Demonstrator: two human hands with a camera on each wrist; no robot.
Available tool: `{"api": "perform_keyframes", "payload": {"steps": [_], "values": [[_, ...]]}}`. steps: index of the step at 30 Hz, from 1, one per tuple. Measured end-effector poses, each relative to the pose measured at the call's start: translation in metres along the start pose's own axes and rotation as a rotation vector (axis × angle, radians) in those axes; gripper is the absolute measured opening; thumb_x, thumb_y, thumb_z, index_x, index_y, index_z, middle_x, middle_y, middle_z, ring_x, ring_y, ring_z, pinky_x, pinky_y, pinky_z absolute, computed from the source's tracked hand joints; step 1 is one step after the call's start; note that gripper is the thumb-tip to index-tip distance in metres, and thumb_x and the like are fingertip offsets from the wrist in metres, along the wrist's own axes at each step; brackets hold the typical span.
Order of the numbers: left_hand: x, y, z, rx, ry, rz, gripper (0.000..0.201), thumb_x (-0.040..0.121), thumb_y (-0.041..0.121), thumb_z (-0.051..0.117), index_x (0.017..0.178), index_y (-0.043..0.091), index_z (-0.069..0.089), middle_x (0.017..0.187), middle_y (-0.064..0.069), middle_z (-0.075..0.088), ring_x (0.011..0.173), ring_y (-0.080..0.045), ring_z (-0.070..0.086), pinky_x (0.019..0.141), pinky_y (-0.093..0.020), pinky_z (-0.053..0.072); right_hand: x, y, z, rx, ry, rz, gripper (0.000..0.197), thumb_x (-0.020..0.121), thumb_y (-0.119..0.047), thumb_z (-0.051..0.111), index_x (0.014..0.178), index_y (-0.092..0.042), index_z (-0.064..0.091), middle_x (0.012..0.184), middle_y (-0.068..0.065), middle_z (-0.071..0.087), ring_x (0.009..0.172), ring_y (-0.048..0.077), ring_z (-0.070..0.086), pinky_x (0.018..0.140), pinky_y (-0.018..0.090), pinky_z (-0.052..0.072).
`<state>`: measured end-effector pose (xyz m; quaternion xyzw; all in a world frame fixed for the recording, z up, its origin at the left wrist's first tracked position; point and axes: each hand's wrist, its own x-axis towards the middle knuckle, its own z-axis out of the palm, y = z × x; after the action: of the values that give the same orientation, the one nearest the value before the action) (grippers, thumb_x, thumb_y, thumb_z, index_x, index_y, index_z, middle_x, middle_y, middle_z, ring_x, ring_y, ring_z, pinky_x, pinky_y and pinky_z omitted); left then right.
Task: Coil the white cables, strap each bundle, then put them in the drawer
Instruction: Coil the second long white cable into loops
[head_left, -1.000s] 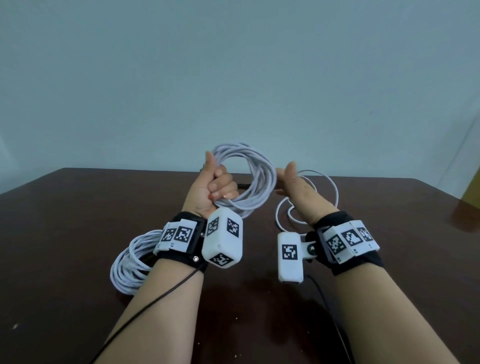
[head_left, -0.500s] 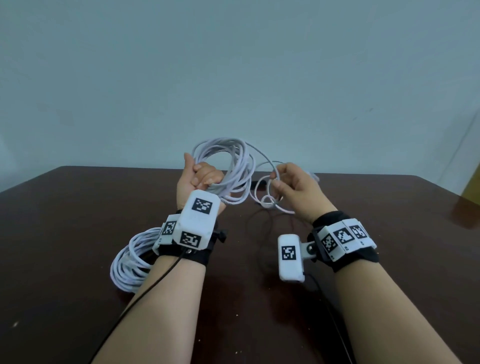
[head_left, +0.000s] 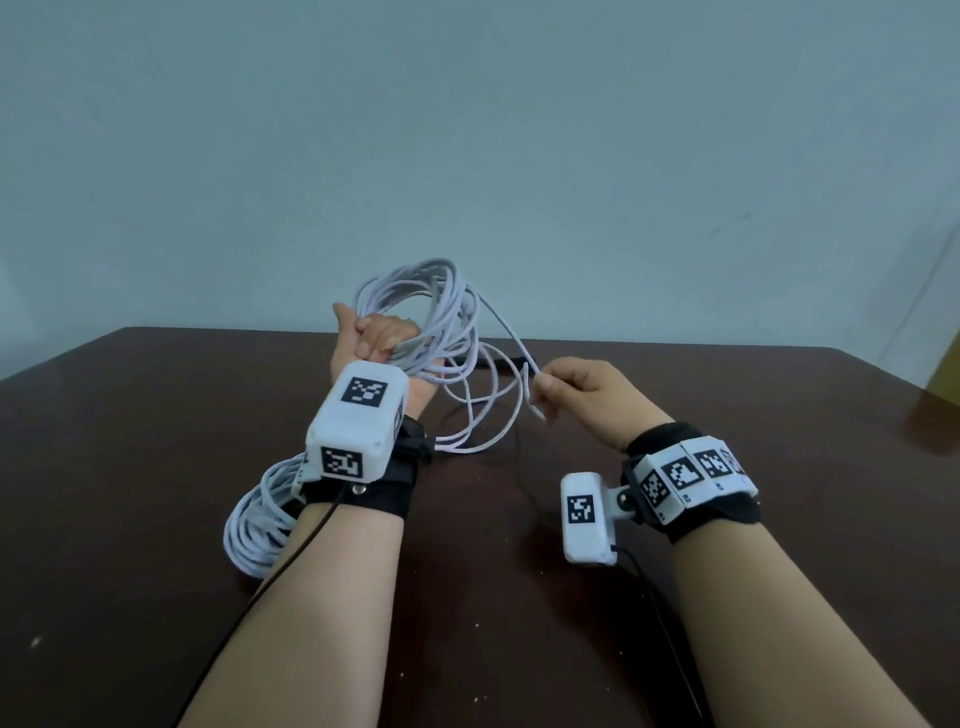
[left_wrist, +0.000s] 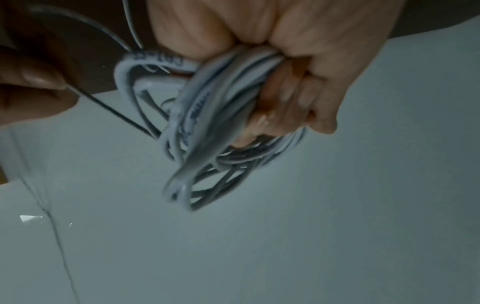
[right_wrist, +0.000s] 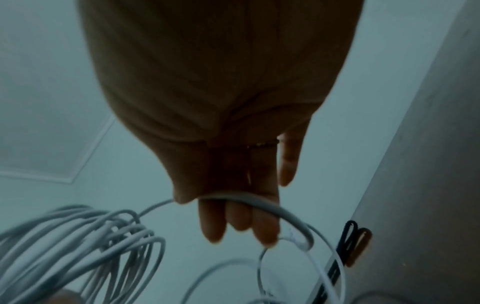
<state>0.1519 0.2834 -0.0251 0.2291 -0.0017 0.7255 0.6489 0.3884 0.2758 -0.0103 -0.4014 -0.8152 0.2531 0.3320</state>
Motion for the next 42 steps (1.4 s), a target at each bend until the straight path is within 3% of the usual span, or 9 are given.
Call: {"api": "perform_keyframes", "payload": {"steps": [8,15,19,22,25,29,32,37,42], "values": [[-0.015,-0.015,0.027,-0.024,0.252,0.079,0.054,0.094,0.054,0.042,0.053,0.02,0.037,0.034,0.008,0.033,0.028,-0.005,0.032,0.038,-0.013,0.037,0.007,-0.005,-0.007,-0.308,0.303,0.185,0.025,0.094,-0.015,0.046,0.106,-0.019,0.068,0.095,0.004,0.068,0.09,0.023,0.06,0.079,0.027,0.046],[-0.02,-0.032,0.044,0.523,0.38,0.217,0.046,0.088,0.056,0.05,0.063,0.02,0.039,0.044,0.008,0.031,0.038,-0.007,0.029,0.042,-0.02,0.035,0.008,-0.038,0.016,-0.619,0.018,0.215,0.004,0.091,-0.012,0.043,0.094,-0.012,0.047,0.084,0.003,0.053,0.077,0.026,0.052,0.068,0.034,0.043],[-0.023,-0.046,0.043,0.96,0.275,0.235,0.046,0.083,0.051,0.06,0.056,0.018,0.043,0.044,0.004,0.04,0.04,-0.012,0.035,0.047,-0.023,0.034,0.007,-0.046,0.021,-0.611,-0.108,0.008,0.016,0.088,-0.02,0.049,0.072,-0.021,0.054,0.089,0.0,0.059,0.085,0.023,0.056,0.082,0.041,0.048],[-0.024,-0.054,0.044,1.167,0.167,0.263,0.046,0.084,0.047,0.061,0.052,0.016,0.051,0.045,0.003,0.051,0.043,-0.013,0.045,0.053,-0.026,0.04,0.005,-0.05,0.016,-0.513,-0.132,-0.099,0.014,0.084,-0.011,0.052,0.089,-0.02,0.061,0.084,-0.01,0.055,0.083,0.014,0.052,0.075,0.023,0.04],[-0.025,-0.051,0.051,1.116,0.144,0.284,0.041,0.081,0.05,0.062,0.053,0.02,0.061,0.053,0.002,0.06,0.05,-0.015,0.054,0.057,-0.03,0.048,0.001,-0.054,0.012,-0.291,-0.138,-0.131,0.02,0.079,0.0,0.054,0.091,-0.016,0.048,0.074,-0.01,0.048,0.067,0.01,0.047,0.061,0.02,0.036],[-0.025,-0.044,0.052,1.06,0.112,0.283,0.028,0.092,0.034,0.056,0.083,0.007,0.059,0.063,-0.003,0.068,0.057,-0.014,0.066,0.06,-0.028,0.055,0.0,-0.051,0.008,-0.059,-0.143,-0.101,0.027,0.079,0.002,0.06,0.094,-0.015,0.046,0.086,0.01,0.062,0.071,0.02,0.057,0.07,0.032,0.05],[-0.027,-0.042,0.051,1.178,0.049,0.254,0.032,0.082,0.048,0.059,0.075,0.017,0.063,0.069,-0.005,0.072,0.067,-0.022,0.07,0.07,-0.038,0.058,-0.002,-0.054,0.001,-0.003,-0.173,-0.074,0.03,0.078,0.004,0.064,0.093,-0.014,0.046,0.089,0.014,0.067,0.077,0.026,0.064,0.075,0.034,0.053],[-0.028,-0.044,0.054,1.58,-0.104,0.183,0.056,0.077,0.071,0.052,0.082,0.017,0.067,0.076,-0.01,0.071,0.072,-0.026,0.068,0.071,-0.037,0.053,-0.005,-0.06,-0.01,-0.105,0.024,-0.15,0.029,0.072,-0.003,0.074,0.072,-0.02,0.05,0.073,0.004,0.069,0.07,0.02,0.067,0.072,0.04,0.055],[-0.04,-0.052,0.065,1.441,-0.327,-0.115,0.066,0.057,0.083,0.047,0.067,0.019,0.062,0.057,-0.003,0.065,0.05,-0.016,0.062,0.054,-0.027,0.052,-0.009,-0.063,-0.018,-0.187,0.226,-0.177,0.058,0.048,-0.026,0.091,0.08,-0.017,0.044,0.063,-0.004,0.053,0.056,0.015,0.048,0.056,0.034,0.046]]}}
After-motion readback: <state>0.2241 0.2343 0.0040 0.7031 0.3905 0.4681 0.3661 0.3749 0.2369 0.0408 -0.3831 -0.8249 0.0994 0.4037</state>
